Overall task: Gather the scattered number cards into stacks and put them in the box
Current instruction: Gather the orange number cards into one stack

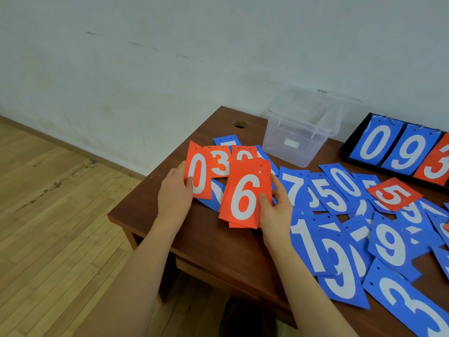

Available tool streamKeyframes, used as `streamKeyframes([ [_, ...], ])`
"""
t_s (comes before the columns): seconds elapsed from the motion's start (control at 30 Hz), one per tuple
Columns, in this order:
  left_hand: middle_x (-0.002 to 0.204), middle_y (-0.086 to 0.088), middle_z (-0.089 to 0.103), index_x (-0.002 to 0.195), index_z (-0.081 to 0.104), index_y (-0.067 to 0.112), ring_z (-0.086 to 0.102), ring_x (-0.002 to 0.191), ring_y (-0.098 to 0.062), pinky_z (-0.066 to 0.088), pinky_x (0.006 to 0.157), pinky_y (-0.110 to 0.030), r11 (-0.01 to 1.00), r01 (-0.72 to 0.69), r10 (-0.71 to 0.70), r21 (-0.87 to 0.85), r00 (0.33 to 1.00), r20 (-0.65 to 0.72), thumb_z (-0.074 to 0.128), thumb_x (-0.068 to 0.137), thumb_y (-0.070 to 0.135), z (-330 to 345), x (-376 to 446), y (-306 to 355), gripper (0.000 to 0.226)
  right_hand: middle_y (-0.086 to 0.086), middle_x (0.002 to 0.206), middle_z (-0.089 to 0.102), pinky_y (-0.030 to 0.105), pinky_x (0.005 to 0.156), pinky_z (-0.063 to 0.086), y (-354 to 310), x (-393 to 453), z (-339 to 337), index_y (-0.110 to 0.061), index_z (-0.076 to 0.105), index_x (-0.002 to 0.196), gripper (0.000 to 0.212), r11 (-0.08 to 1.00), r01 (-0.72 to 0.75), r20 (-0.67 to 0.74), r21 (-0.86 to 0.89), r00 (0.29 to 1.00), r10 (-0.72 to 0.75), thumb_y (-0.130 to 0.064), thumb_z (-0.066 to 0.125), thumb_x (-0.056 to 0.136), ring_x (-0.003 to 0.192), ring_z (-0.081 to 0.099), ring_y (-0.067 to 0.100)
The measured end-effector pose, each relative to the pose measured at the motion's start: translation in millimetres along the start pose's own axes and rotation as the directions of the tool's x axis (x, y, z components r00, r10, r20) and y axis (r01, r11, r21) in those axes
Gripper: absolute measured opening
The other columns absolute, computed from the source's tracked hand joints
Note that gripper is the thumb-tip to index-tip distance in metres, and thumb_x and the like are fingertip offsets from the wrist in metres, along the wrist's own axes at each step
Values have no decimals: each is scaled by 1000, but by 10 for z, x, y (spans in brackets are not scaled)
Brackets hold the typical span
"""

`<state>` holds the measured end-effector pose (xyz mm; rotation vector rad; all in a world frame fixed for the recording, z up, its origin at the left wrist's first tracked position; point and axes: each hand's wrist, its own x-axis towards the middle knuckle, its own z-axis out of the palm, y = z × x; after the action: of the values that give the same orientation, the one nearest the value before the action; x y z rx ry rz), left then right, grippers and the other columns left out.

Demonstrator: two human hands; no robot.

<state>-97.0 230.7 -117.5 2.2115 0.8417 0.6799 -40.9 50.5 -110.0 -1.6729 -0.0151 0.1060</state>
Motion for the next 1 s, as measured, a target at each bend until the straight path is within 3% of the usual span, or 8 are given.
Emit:
streamKeyframes([
  [0.07,132,-8,51,140,38,17,51,119,-22,46,96,-37,996,-73,75,42,996,-47,45,95,34,-26,9,-46,49,0,131,55,31,73,57,-13,-7,10,-37,42,135,43,1000,8,6,-4,1000,-8,-25,52,96,100,61,14],
  [0.4,120,-4,59,131,50,19,56,108,-14,52,85,-27,948,-215,152,-235,954,-260,51,91,33,-255,-158,143,43,0,134,53,27,73,55,-43,-58,41,-33,38,140,44,998,67,-3,1,998,-67,-26,47,98,100,58,11],
  [0.5,115,7,61,129,52,26,62,101,-7,55,79,-25,860,-122,27,-496,981,-194,57,89,30,-300,-252,325,40,-1,133,53,24,72,54,-71,-85,41,-33,38,139,43,996,87,0,20,996,-87,-26,47,98,97,58,9],
  [0.6,117,7,62,132,49,25,63,99,-8,55,79,-26,805,-56,10,-591,997,-80,60,87,27,-272,-343,474,46,-3,131,54,23,70,56,-107,-99,32,-36,37,140,43,994,89,-2,69,996,-89,-25,45,98,96,60,9],
  [0.7,119,3,62,133,48,24,61,102,-10,54,82,-26,822,-20,23,-570,1000,-2,60,88,24,-197,-397,528,47,-5,124,57,30,73,58,-145,-104,5,-39,39,137,41,991,85,-3,105,996,-85,-25,45,99,99,63,12],
  [0.87,121,-4,53,139,40,20,55,109,-15,46,84,-18,951,-96,126,-294,988,84,57,90,26,-21,-532,601,52,-14,103,59,19,59,55,-204,-97,-43,-42,42,132,36,987,62,13,146,998,-65,-25,42,100,87,65,6],
  [1.0,131,-5,45,141,36,19,49,118,-17,46,92,-26,971,-93,118,-219,988,103,57,89,33,120,-569,657,58,-20,101,58,17,58,56,-219,-83,-60,-39,43,133,40,984,70,48,162,996,-79,-25,50,96,85,64,5],
])
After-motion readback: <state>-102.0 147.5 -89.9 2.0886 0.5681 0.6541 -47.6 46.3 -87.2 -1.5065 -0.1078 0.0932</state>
